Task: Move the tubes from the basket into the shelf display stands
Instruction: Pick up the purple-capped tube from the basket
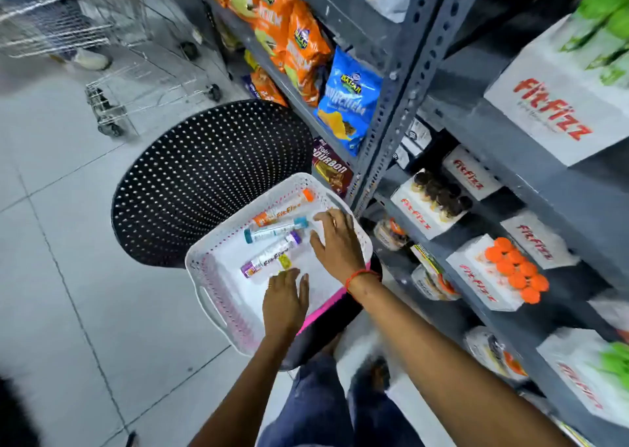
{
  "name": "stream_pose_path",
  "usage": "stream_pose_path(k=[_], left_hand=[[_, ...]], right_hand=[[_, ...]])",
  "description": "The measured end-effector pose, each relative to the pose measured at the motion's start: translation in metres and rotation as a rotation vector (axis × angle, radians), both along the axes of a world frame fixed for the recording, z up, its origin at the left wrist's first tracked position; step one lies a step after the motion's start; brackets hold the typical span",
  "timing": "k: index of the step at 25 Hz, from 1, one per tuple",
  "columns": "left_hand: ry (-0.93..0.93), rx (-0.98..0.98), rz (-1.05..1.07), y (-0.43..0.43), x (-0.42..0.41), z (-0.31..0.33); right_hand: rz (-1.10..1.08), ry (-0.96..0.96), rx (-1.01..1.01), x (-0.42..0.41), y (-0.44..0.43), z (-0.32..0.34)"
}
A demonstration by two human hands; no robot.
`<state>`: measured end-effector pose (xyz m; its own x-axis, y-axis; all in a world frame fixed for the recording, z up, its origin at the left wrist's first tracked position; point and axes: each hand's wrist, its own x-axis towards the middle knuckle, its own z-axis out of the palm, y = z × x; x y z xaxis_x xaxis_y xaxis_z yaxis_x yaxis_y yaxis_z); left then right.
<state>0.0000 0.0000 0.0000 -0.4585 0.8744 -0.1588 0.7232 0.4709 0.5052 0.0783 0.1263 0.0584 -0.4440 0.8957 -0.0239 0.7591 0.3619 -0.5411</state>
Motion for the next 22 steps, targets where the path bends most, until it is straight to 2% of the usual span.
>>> stream_pose_path(k=[4, 8, 9, 12, 17, 20, 22], left_hand=[[-0.066, -0.132, 0.030, -0.019, 0.001, -0.021], [-0.065, -0.121, 0.036, -0.020, 0.001, -0.023], [-0.065, -0.117, 0.040, -0.020, 0.001, -0.023], [-0.062, -0.107, 0.047, -0.021, 0.002, -0.023], [-0.091, -0.133, 0.084, -0.021, 0.002, -0.021], [-0.093, -0.132, 0.094, -0.021, 0.002, -0.020], [-0.076, -0.110, 0.093, -0.021, 0.002, -0.022]], right_hand=[[0.342, -0.281, -0.196, -0.031, 0.011, -0.033], [0.606, -0.451, -0.116, -0.058, 0.016, -0.058], [0.650, -0.445, -0.050, -0.061, 0.016, -0.063], [0.689, -0.540, 0.109, -0.075, 0.014, -0.069], [0.741, -0.583, 0.158, -0.085, 0.010, -0.067], [0.759, -0.575, 0.055, -0.087, 0.009, -0.060], [0.820, -0.571, 0.071, -0.093, 0.006, -0.062]])
